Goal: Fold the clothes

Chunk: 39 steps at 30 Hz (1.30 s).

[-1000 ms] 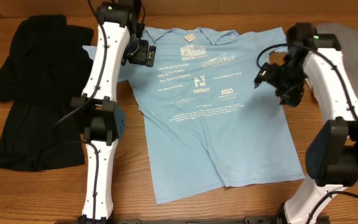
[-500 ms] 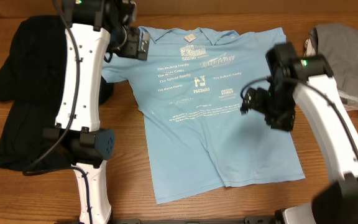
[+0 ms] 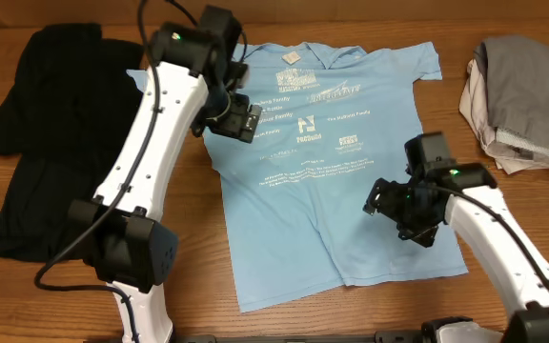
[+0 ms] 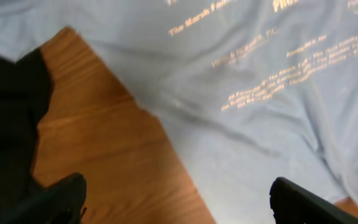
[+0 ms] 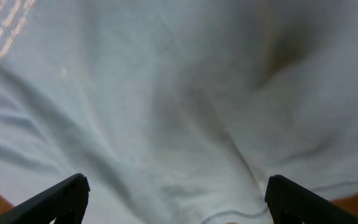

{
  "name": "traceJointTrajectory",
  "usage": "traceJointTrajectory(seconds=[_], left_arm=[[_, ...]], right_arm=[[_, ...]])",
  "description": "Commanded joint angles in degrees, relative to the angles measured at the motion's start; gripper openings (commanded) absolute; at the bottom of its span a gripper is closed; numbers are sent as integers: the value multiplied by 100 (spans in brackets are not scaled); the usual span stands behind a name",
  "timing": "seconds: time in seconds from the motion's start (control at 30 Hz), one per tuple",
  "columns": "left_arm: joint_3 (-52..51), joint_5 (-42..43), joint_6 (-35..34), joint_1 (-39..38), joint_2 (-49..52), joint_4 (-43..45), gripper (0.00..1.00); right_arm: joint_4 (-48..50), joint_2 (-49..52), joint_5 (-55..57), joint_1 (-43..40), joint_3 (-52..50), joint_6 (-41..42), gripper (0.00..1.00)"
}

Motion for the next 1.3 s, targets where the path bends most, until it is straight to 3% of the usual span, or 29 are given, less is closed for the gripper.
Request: traceJointTrajectory(seconds=[0.0,0.4,0.6,1.03,1.27], left_arm=[[-485,0,-61,-9,-83,522,97],[-1005,-129,-52,-2,-76,1829,100],[-1005,-157,-28,2,-76,2323,100],[-1005,-874,31,2,-50,2841,100],[-1005,-872,164,2,245,2883,100]], right_arm=[[490,155,-79,-20,-166,297,93],[1578,1287,372,-92,-166,719,90],[1445,1469,542,-557,-170,774,90],[1838,1954,177,-2712,-170,146,90],[2507,1954,-885,-3851,-153,-118,90]])
